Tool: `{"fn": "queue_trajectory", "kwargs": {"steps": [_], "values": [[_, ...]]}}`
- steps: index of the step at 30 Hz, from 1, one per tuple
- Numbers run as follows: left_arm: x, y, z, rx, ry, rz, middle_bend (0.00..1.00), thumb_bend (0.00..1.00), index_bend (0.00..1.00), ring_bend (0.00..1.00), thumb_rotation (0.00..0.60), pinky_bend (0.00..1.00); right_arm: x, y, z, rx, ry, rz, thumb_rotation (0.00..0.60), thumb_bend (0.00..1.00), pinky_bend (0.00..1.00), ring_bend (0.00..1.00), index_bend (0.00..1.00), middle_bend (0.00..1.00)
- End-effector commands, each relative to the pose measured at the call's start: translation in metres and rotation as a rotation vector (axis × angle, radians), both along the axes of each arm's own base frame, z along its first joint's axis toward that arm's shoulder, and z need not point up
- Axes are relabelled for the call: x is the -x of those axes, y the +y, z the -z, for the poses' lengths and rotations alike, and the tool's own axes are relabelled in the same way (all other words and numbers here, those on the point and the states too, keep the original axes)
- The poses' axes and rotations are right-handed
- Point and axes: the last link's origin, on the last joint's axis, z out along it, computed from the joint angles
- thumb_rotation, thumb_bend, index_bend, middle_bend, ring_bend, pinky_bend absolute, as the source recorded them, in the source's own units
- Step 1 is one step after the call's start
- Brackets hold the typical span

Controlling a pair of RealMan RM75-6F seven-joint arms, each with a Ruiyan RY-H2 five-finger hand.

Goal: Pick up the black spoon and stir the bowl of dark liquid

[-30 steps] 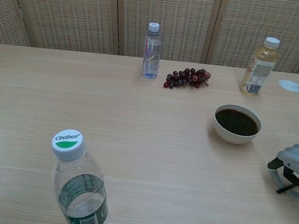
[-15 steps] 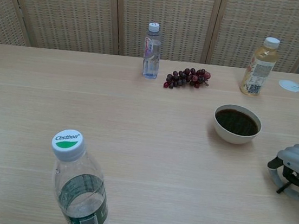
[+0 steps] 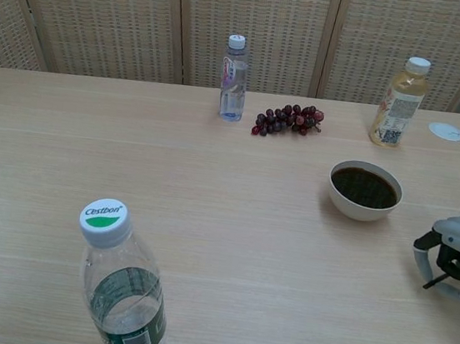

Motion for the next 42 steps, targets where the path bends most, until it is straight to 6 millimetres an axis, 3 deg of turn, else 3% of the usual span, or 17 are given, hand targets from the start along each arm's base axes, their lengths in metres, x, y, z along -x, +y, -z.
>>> {"fn": "queue_trajectory", "kwargs": {"steps": [1, 12, 23, 34, 42], "values": [[0.0, 0.0, 0.0, 0.0, 0.0, -0.001, 0.0, 0.25, 0.0, 0.0, 0.6, 0.0, -0.005, -0.003, -0.007, 0.012, -0.049, 0.026, 0.6, 0.77, 1.0, 0.94, 0.73, 0.95], [0.0, 0.001, 0.001, 0.001, -0.002, 0.001, 0.0, 0.26, 0.0, 0.0, 0.6, 0.0, -0.037, -0.015, -0.034, 0.012, -0.289, 0.135, 0.6, 0.8, 1.0, 0.94, 0.74, 0.95], [0.001, 0.0, 0.002, 0.002, -0.006, -0.002, 0.0, 0.26, 0.0, 0.0, 0.6, 0.0, -0.096, -0.047, -0.067, -0.061, -0.651, 0.305, 0.6, 0.8, 1.0, 0.94, 0.74, 0.95], [0.003, -0.001, 0.002, 0.001, -0.007, -0.01, 0.0, 0.26, 0.0, 0.0, 0.6, 0.0, -0.127, -0.072, -0.069, -0.108, -0.803, 0.369, 0.6, 0.81, 1.0, 0.94, 0.74, 0.95], [0.006, -0.004, 0.0, -0.002, -0.005, -0.023, 0.0, 0.26, 0.0, 0.0, 0.6, 0.0, -0.13, -0.096, -0.045, -0.1, -0.798, 0.392, 0.6, 0.81, 1.0, 0.94, 0.75, 0.95]]}}
